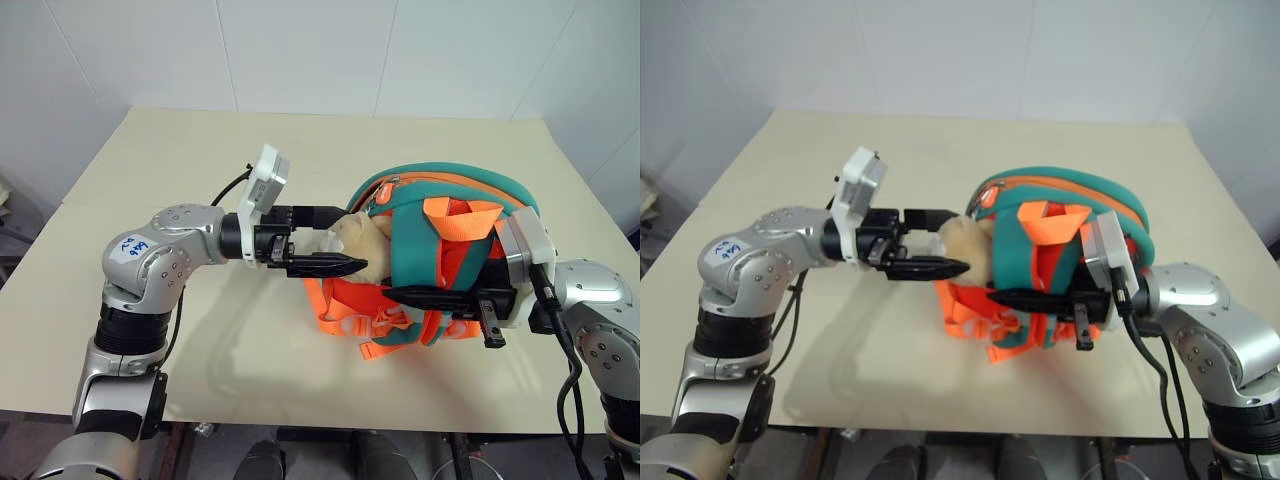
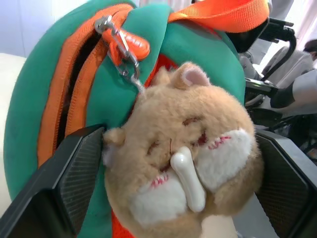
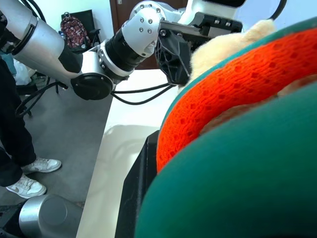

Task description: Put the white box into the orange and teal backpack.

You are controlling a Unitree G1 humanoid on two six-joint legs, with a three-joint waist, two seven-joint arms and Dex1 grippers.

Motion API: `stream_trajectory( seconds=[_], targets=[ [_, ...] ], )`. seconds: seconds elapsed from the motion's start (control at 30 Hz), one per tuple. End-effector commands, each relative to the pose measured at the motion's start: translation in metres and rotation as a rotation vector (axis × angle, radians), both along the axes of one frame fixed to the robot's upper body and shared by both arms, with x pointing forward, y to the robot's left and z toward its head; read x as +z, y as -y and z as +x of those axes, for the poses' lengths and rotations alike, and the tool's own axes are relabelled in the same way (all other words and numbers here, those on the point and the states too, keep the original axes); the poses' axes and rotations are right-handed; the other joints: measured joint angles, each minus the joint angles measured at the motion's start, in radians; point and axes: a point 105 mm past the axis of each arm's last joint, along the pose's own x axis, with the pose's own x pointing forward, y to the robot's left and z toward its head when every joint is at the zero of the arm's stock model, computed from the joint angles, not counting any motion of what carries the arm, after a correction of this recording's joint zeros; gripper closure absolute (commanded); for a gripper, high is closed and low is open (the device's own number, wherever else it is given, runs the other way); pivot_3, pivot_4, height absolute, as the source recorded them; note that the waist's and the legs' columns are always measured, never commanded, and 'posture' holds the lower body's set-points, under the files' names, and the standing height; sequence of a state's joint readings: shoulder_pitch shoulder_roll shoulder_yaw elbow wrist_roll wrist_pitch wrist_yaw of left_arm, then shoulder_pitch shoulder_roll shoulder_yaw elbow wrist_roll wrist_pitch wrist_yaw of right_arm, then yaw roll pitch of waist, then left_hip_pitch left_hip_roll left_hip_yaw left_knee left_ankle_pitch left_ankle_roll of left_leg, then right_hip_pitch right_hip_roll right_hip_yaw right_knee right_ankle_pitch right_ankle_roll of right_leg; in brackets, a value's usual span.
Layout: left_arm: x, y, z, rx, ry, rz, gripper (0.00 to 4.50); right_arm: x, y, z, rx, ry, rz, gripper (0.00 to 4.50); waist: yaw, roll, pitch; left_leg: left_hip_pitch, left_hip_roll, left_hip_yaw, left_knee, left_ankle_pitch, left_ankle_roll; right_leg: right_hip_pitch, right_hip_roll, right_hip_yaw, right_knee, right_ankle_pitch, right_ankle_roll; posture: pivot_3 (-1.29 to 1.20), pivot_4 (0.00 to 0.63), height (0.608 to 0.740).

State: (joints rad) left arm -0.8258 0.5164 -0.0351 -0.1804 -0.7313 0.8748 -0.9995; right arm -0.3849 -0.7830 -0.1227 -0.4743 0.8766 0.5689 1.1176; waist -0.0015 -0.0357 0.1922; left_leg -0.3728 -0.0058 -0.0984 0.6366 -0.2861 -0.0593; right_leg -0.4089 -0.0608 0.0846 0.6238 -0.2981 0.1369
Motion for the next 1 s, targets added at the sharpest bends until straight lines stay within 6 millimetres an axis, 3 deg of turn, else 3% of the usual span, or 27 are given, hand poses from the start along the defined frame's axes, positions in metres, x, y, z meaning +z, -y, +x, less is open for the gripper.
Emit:
stream_trajectory(
  seconds=[0.03,0.33,0.47,0.8,1.0],
  targets=[
    [0.004,0.007,-0.004,-0.019,0.086,0.038,0.4,0.008,-0.003,-0.006,0.015,0.058,0.004,4.0,0.0,0.0,0.0,0.0,0.0,0.0,0.0,0.0,0.0,0.0,0.0,0.0,0.0,0.0,0.0,0.0,0.15,0.74],
    [0.014,0.001,-0.006,-0.016,0.127,0.058,2.82,0.008,-0.002,-0.005,0.012,0.061,0.002,4.0,0.0,0.0,0.0,0.0,0.0,0.0,-0.001,0.0,0.0,0.0,0.0,0.0,-0.001,0.0,0.0,0.0,0.15,0.74],
    [0.026,-0.01,-0.002,0.021,0.155,0.051,3.6,0.007,-0.001,-0.005,0.007,0.06,-0.001,4.0,-0.002,0.0,0.0,0.0,0.0,0.0,-0.002,0.0,0.0,0.0,0.0,0.0,-0.002,0.0,0.0,0.0,0.15,0.74],
    [0.046,-0.059,0.021,0.216,0.238,0.121,3.81,0.005,0.005,-0.004,-0.023,0.052,-0.01,4.0,-0.004,0.0,0.0,0.0,0.001,0.0,-0.004,0.0,0.0,-0.001,0.001,0.0,-0.003,0.0,0.0,0.0,0.15,0.74],
    [0.044,-0.067,0.023,0.225,0.237,0.138,3.83,0.003,0.007,-0.006,-0.027,0.045,-0.015,4.0,-0.002,0.0,0.0,0.0,0.0,0.001,-0.005,0.0,0.0,-0.001,0.0,0.0,-0.003,0.0,0.0,0.0,0.15,0.74]
  ],
)
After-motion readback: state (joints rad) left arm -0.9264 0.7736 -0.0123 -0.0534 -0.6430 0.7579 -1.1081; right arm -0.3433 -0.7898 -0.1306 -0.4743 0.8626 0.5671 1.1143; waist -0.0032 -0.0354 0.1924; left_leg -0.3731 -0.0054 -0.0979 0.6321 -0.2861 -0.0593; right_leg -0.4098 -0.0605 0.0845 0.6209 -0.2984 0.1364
